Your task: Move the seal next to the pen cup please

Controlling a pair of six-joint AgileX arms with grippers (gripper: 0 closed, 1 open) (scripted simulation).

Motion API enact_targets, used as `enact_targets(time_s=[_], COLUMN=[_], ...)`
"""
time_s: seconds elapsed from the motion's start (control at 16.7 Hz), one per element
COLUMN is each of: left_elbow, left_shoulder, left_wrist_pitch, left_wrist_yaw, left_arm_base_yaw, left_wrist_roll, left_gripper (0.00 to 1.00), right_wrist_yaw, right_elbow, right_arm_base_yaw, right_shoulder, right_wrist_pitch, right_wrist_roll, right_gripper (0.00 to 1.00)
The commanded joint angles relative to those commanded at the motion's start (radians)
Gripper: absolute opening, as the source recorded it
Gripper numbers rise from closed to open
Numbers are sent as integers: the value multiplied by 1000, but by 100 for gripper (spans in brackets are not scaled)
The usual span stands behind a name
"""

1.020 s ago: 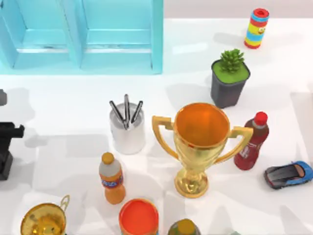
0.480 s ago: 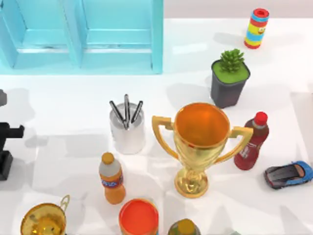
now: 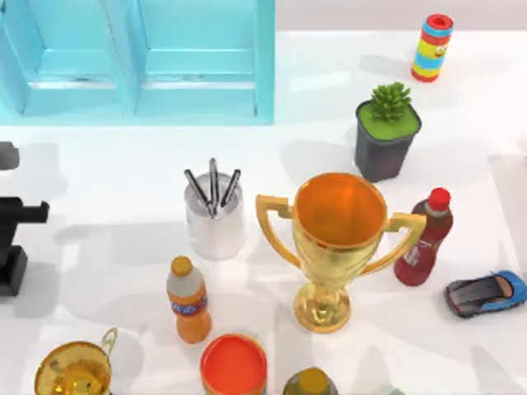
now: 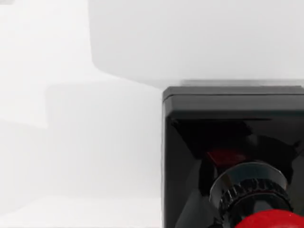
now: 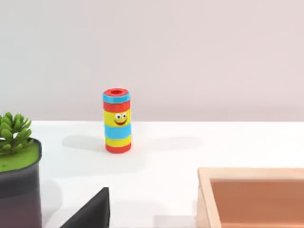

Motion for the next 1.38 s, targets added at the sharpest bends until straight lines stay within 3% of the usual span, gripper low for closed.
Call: enact_targets(time_s=[0.6,1.02,1.38], left_elbow=[452,484,681], left_shoulder=[-44,-31,195], left_wrist_pitch=[-501,-515,-496], left_wrist_yaw=[0,0,2], left_arm_base_yaw=[-405,-421,-438], left_wrist_roll=[-406,-423,-436], left_gripper=[0,0,0], right_wrist_yaw=[0,0,0], right_elbow=[0,0,0], right_arm_base_yaw=[0,0,0], right_shoulder=[0,0,0], right_wrist_pitch=[0,0,0], right_wrist_roll=[0,0,0], right_gripper=[100,100,100])
